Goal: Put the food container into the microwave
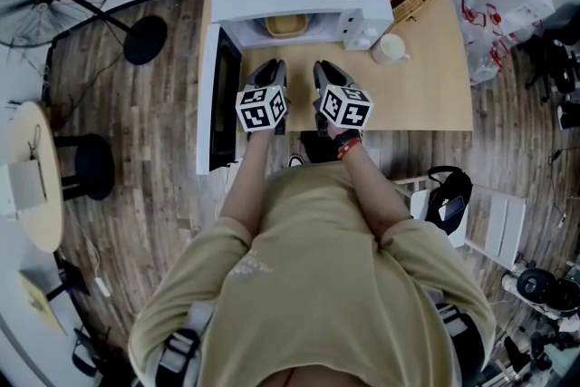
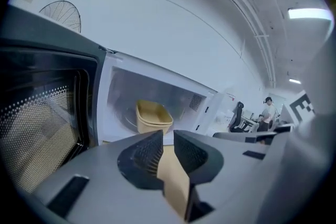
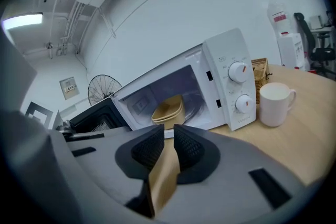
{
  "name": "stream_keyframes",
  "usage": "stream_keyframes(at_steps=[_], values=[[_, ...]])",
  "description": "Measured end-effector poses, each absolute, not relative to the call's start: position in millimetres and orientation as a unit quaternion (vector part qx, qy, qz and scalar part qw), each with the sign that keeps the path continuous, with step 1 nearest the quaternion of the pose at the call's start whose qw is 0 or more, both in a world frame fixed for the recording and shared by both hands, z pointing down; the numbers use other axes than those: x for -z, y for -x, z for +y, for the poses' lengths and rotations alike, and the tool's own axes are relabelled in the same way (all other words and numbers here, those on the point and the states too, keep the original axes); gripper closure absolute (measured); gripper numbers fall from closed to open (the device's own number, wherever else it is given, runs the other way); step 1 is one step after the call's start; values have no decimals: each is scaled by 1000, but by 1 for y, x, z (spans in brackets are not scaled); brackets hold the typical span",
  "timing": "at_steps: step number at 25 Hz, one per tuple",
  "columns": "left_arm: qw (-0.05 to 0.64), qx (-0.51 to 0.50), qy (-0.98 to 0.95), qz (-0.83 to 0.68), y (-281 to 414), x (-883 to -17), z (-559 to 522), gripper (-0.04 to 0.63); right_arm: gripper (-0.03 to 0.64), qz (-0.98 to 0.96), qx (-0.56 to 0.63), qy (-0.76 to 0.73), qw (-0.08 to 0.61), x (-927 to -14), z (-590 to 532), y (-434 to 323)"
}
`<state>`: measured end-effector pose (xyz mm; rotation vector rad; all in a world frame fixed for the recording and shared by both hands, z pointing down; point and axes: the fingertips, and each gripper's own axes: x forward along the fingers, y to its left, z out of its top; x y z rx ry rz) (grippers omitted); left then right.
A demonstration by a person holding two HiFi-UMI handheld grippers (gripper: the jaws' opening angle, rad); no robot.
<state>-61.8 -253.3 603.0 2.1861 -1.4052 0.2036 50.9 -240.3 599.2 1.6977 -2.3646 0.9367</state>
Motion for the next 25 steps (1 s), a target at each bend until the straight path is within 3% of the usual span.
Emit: stream_keyframes(at_steps=[12,25], values=[[243,-92,-815,-517,63,-601,-218,563,577,-778,-298,-552,41,-598,-207,-46],[289,-115,-800,-512,58,-640,-199,563,577,-771,-310,-553,68,-621,-192,-56]])
